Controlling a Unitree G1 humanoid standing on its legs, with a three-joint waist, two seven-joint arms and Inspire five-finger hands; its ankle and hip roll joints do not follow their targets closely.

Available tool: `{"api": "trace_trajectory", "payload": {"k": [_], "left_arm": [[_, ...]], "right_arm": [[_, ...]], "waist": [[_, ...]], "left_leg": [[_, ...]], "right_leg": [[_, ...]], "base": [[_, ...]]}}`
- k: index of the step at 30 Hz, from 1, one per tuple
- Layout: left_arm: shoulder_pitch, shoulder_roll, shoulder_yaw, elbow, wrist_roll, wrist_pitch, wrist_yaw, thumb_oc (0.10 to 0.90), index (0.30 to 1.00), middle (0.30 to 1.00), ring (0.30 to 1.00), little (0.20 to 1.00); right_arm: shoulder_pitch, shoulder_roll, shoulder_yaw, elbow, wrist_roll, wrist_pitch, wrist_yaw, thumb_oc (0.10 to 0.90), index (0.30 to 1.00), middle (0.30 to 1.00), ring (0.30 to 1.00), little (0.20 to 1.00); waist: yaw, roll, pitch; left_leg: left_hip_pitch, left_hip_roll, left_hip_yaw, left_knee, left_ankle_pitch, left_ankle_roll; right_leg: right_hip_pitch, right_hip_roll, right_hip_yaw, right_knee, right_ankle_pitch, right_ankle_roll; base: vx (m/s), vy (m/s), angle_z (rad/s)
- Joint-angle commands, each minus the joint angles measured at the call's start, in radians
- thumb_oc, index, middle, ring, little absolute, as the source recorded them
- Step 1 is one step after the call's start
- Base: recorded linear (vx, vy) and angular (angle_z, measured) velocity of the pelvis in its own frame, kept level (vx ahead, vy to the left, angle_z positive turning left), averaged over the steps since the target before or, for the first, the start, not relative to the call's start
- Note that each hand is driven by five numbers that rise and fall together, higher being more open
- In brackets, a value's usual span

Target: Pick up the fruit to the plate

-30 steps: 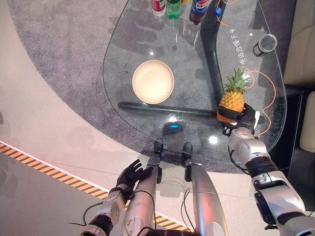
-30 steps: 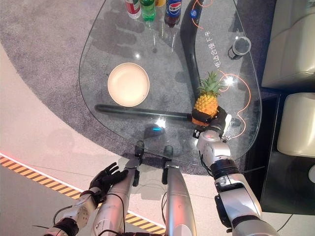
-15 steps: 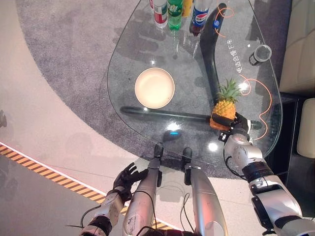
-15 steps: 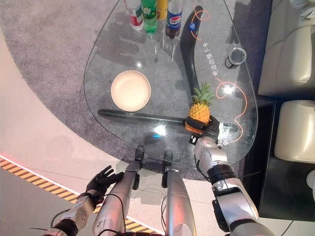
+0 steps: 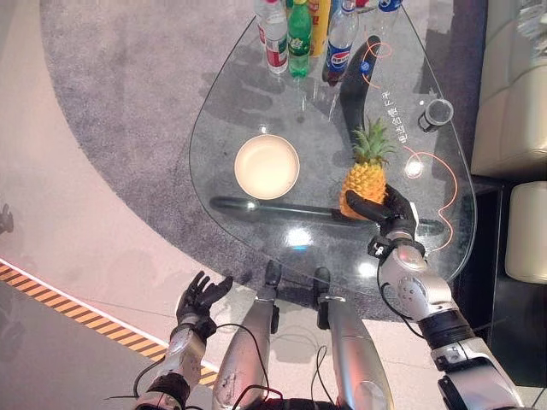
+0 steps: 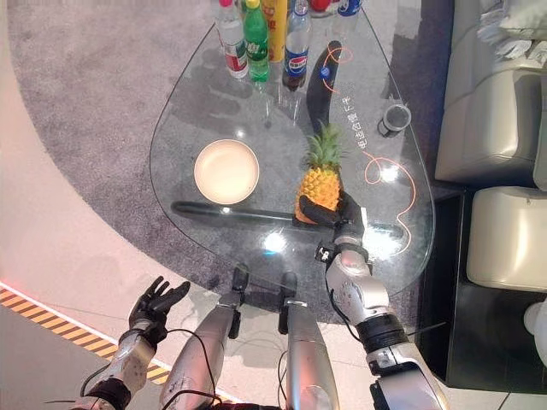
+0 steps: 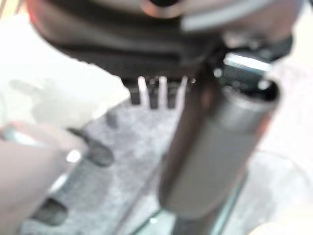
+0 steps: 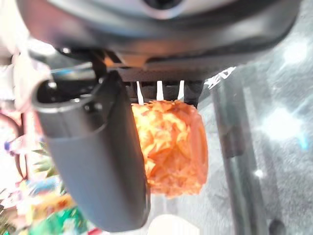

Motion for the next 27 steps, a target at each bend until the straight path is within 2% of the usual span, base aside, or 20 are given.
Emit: {"api": "trace_trajectory", "payload": {"k": [1,3,6,10,13,16,19,27], "left_arm": [[0.062,0.043,0.074,-0.087,-0.017,-0.100,0.062,0.800,0.900,0.900,0.900,0.900],[0.058,0.050,0.100,-0.114,-0.034,-0.143,0.068,0.800,0.900,0.900,0.900,0.900],[0.055,0.055,0.130,-0.194,-0.035,-0.168,0.075,0.800,0.900,0.900,0.900,0.900],[0.057,0.065,0.152,-0.312,-0.030,-0.169,0.065,0.800,0.900,0.900,0.900,0.900],[0.057,0.089,0.142,-0.390,-0.017,-0.158,0.040,0.800,0.900,0.900,0.900,0.900],[0.061,0.117,0.106,-0.580,-0.020,-0.090,-0.049,0.800,0.900,0.900,0.900,0.900],[0.072,0.129,0.074,-0.675,-0.018,-0.024,-0.124,0.800,0.900,0.900,0.900,0.900],[0.091,0.157,0.015,-0.857,-0.161,0.067,-0.286,0.800,0.900,0.900,0.900,0.900]], "right_arm": [[-0.026,-0.001,-0.018,-0.236,-0.073,-0.140,0.113,0.100,0.300,0.300,0.300,0.200],[-0.028,-0.005,-0.006,-0.272,-0.090,-0.144,0.177,0.100,0.300,0.300,0.300,0.200],[-0.019,-0.007,0.011,-0.314,-0.125,-0.129,0.239,0.100,0.300,0.300,0.300,0.200],[0.001,-0.026,0.034,-0.344,-0.177,-0.104,0.307,0.100,0.300,0.300,0.300,0.200],[0.010,-0.041,0.048,-0.354,-0.210,-0.116,0.346,0.100,0.300,0.300,0.300,0.200],[0.024,-0.075,0.056,-0.383,-0.230,-0.135,0.395,0.100,0.300,0.300,0.300,0.200],[0.035,-0.082,0.050,-0.387,-0.242,-0.142,0.410,0.100,0.300,0.300,0.300,0.200],[0.048,-0.101,0.075,-0.434,-0.251,-0.157,0.465,0.100,0.300,0.300,0.300,0.200]], "waist": [[-0.021,-0.023,-0.023],[-0.018,-0.020,-0.023],[-0.011,-0.016,-0.031],[0.000,-0.018,-0.041],[0.005,-0.020,-0.043],[0.017,-0.022,-0.046],[0.023,-0.020,-0.045],[0.027,-0.013,-0.040]], "left_leg": [[0.027,-0.043,-0.027,0.109,-0.098,0.023],[0.041,-0.042,-0.030,0.107,-0.095,0.021],[0.042,-0.043,-0.036,0.116,-0.095,0.015],[0.053,-0.042,-0.044,0.117,-0.095,0.012],[0.060,-0.041,-0.044,0.112,-0.093,0.013],[0.073,-0.041,-0.050,0.101,-0.089,0.012],[0.079,-0.043,-0.052,0.098,-0.088,0.012],[0.092,-0.043,-0.054,0.094,-0.085,0.014]], "right_leg": [[0.120,0.012,-0.018,-0.118,0.034,-0.003],[0.136,0.013,-0.021,-0.118,0.028,-0.005],[0.145,0.011,-0.027,-0.110,0.020,-0.008],[0.163,0.012,-0.035,-0.110,0.013,-0.007],[0.173,0.013,-0.041,-0.114,0.013,-0.007],[0.193,0.013,-0.054,-0.122,0.012,-0.005],[0.204,0.012,-0.062,-0.125,0.012,-0.005],[0.222,0.010,-0.069,-0.129,0.014,-0.002]], "base": [[0.01,-0.031,0.05],[0.00,-0.029,0.05],[0.01,-0.030,0.11],[0.01,-0.052,0.07],[0.00,-0.047,0.02],[0.00,-0.055,0.11],[0.00,-0.020,0.07],[0.00,0.000,0.00]]}}
